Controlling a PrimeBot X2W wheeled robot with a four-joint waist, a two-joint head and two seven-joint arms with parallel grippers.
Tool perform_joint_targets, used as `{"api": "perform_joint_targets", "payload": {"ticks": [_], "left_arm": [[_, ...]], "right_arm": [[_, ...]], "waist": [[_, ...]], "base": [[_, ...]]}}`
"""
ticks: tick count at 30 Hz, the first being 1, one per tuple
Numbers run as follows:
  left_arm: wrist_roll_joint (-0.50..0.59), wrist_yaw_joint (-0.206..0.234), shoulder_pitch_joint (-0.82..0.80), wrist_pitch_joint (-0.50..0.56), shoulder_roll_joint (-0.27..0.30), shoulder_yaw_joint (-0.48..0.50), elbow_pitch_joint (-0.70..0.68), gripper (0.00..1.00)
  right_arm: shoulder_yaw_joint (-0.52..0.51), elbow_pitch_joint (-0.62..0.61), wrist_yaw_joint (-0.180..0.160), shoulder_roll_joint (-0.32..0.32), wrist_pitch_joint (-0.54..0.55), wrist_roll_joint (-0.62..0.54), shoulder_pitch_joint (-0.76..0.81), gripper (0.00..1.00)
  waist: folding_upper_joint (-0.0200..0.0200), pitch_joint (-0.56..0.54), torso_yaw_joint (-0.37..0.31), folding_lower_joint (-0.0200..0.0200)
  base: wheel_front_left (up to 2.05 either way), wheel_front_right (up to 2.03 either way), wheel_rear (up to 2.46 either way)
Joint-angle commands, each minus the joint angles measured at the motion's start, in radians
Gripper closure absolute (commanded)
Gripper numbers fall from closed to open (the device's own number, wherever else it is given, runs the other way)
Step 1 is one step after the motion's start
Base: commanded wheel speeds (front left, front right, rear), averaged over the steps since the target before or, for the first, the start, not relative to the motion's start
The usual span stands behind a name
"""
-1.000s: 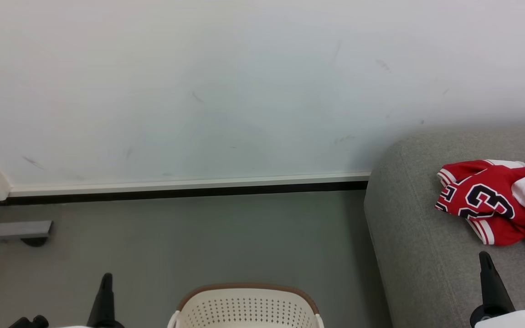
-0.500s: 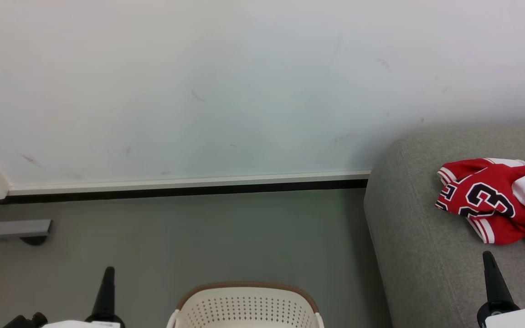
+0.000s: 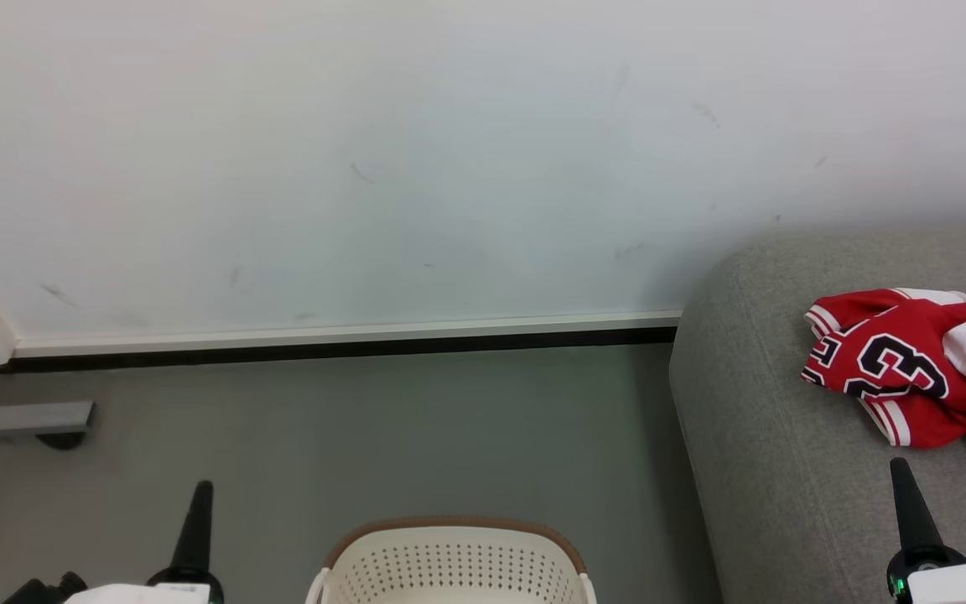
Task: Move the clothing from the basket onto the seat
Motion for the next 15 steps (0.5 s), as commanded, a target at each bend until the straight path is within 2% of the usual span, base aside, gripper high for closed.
{"api": "perform_joint_targets", "payload": {"ticks": [1,15], "left_arm": [[-0.020,-0.006,-0.020,0.007,0.008,0.001,-0.010,1.00],[-0.144,-0.012,-0.030,0.039,0.008,0.002,-0.015,1.00]], "right_arm": [[-0.008,-0.011,-0.001,-0.003,0.005,0.018,-0.019,1.00],[-0.027,-0.010,-0.001,0.005,0.038,0.128,-0.027,1.00]], "waist": [[0.0000,0.000,0.000,-0.0001],[0.0000,0.006,-0.001,-0.0001]], "base": [[0.00,0.00,0.00],[0.00,0.00,0.00]]}}
